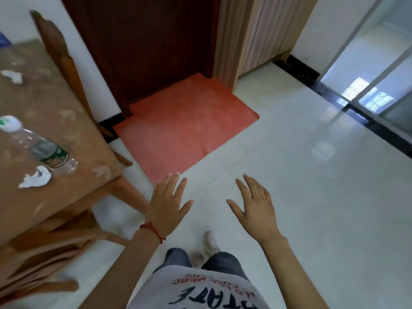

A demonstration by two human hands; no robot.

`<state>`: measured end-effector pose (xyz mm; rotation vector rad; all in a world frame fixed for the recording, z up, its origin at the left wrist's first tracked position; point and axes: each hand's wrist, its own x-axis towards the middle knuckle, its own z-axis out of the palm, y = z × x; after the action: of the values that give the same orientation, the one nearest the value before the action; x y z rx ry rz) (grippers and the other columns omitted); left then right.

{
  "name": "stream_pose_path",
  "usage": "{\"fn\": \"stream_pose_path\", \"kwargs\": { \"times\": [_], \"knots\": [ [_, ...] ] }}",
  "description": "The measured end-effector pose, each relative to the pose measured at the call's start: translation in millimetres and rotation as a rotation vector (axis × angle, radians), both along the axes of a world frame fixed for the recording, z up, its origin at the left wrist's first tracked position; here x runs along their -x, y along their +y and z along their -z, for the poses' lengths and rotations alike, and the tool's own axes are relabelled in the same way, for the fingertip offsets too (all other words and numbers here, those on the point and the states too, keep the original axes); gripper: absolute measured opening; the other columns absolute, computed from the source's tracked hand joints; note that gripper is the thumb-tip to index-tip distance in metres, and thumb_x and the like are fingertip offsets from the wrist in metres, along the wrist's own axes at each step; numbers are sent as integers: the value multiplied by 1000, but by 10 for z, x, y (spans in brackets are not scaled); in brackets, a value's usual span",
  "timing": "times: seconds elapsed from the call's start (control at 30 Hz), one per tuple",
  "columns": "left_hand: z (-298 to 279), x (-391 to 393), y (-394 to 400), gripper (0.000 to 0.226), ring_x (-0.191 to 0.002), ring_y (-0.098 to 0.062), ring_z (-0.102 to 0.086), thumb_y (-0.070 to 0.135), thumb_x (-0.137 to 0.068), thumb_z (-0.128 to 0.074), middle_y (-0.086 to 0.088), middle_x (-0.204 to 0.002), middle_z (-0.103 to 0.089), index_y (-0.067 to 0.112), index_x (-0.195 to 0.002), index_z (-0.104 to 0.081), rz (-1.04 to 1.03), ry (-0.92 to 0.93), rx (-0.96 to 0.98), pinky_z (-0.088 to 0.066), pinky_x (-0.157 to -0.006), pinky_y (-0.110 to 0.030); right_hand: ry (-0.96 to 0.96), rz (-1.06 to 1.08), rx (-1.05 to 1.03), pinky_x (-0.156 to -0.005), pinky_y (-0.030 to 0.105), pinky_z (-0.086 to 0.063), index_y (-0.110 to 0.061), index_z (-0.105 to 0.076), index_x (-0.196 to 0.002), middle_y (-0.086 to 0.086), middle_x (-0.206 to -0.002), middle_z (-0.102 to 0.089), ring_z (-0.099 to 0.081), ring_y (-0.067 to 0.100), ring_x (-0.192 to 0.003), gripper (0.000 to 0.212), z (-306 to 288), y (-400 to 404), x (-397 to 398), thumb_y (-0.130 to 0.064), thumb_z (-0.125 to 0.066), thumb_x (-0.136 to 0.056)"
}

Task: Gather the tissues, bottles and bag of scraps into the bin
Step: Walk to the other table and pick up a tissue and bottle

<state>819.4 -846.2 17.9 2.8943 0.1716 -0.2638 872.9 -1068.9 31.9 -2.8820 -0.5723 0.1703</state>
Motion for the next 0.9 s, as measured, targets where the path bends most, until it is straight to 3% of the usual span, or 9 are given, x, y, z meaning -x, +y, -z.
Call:
{"fn": "stream_pose_path", "kwargs": {
  "times": [0.33,0.7,0.9],
  "knots": [
    [-123,185,183,69,-118,-38,-52,53,-94,-9,-21,-126,-57,5,-125,-48,-455,-39,37,-45,-93,-53,-7,-461,-23,-100,45,-39,-12,-51,-126,13,-133,-53,-51,31,-122,66,-47,683,-694,-58,-17,-92],
    [-117,543,137,69,-120,-38,-51,54,-93,-11,-20,-129,-55,7,-127,-47,-842,-10,-5,-41,-96,-53,10,-859,-26,-97,43,-42,-11,-51,-123,12,-133,-53,-53,31,-119,67,-49,1289,-894,-58,-15,-92],
    [-102,646,245,68,-123,-38,-48,55,-92,-14,-20,-131,-53,8,-128,-47,-951,-19,13,-42,-98,-53,42,-947,-38,-100,45,-37,-11,-47,-128,13,-136,-50,-49,32,-123,60,-32,1601,-901,-53,-35,-87]
  ]
}}
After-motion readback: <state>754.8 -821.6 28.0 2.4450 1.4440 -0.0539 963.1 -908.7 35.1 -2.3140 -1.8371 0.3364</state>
